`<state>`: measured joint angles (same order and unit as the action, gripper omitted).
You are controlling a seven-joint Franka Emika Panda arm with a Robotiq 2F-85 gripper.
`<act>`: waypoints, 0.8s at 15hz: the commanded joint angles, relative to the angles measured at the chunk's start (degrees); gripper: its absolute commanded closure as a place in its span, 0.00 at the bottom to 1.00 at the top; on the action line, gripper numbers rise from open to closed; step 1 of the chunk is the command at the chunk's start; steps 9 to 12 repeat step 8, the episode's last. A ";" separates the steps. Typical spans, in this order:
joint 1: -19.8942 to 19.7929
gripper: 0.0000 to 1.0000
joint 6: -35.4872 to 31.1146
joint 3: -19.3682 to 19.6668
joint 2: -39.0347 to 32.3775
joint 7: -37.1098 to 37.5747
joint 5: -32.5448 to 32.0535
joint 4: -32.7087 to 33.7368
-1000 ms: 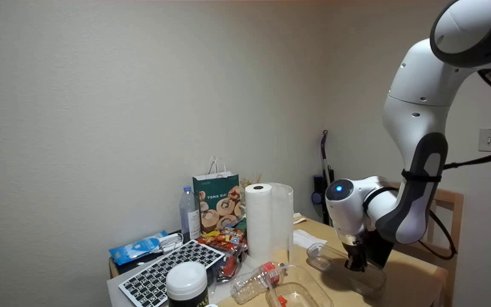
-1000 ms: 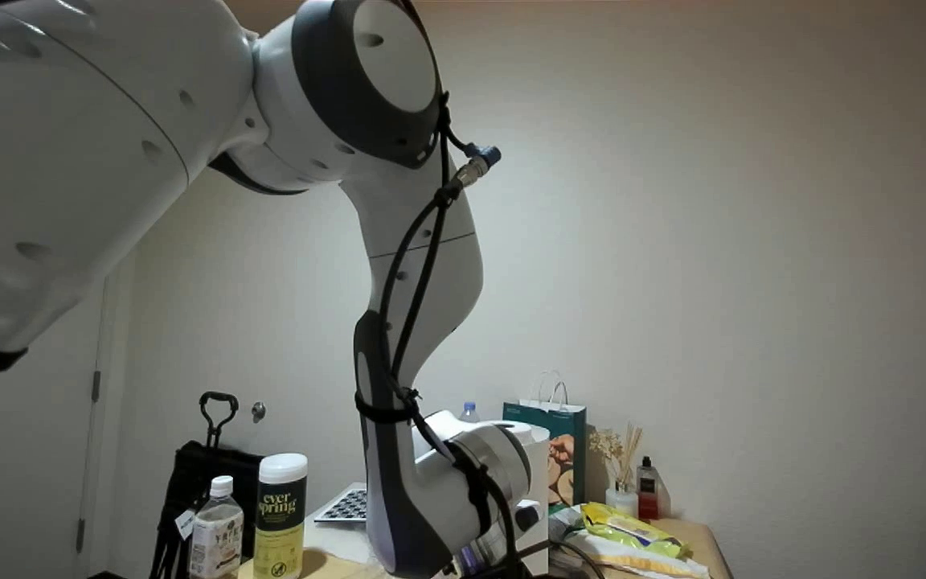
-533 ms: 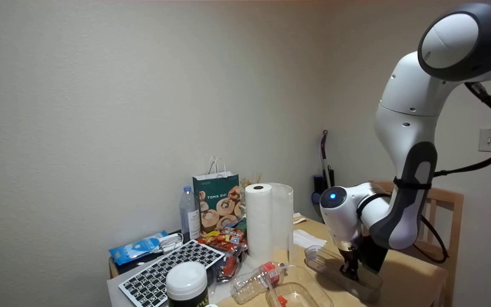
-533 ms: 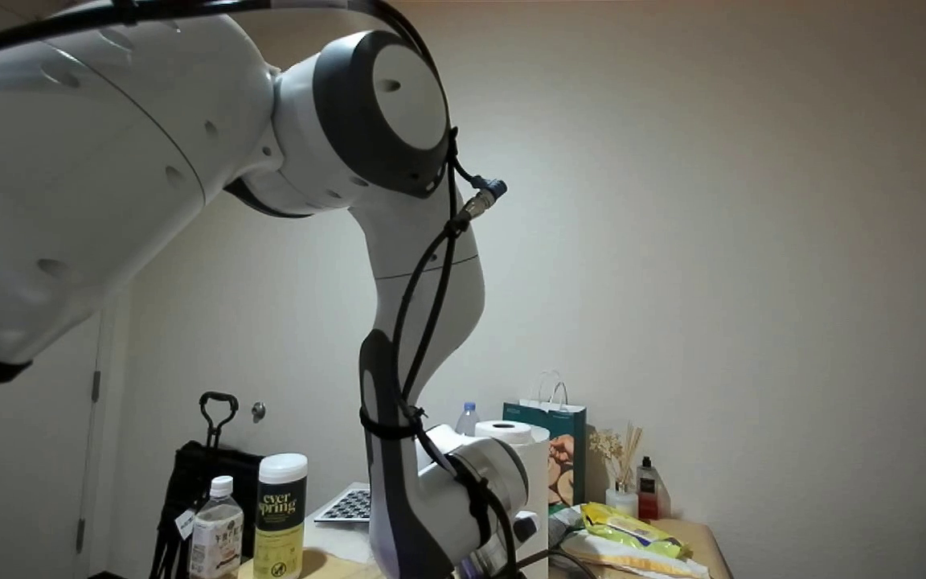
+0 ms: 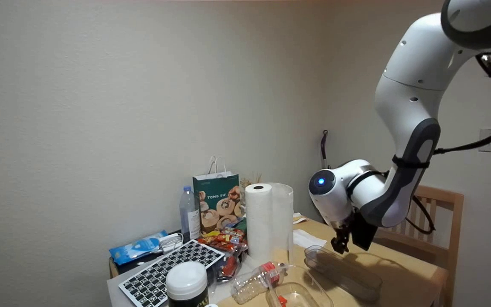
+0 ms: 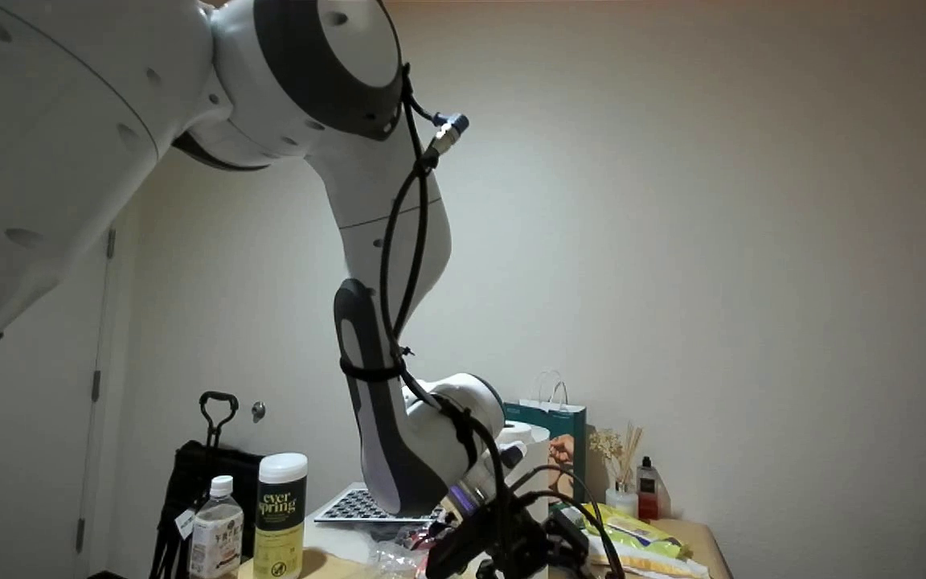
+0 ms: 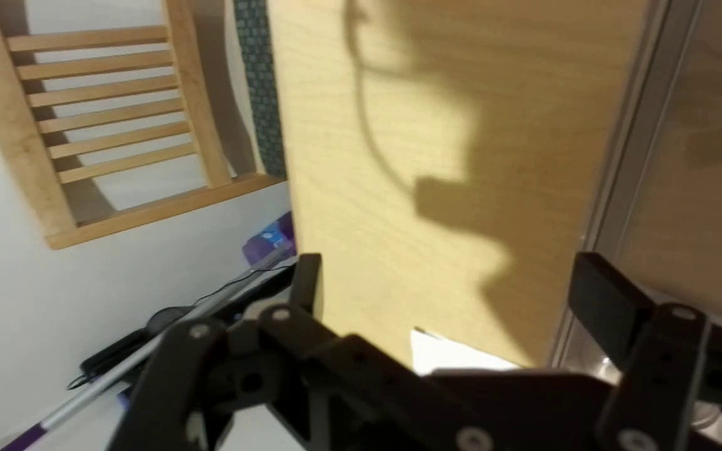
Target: Pour the content from one plastic container to another
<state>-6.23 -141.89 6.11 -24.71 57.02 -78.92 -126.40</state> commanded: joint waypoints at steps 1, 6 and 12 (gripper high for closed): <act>3.11 0.00 11.13 -0.04 10.33 2.92 0.99 -6.13; 3.90 0.00 18.37 -1.67 12.27 4.90 0.41 -5.44; 4.10 0.00 18.70 -1.71 13.28 5.16 0.42 -6.32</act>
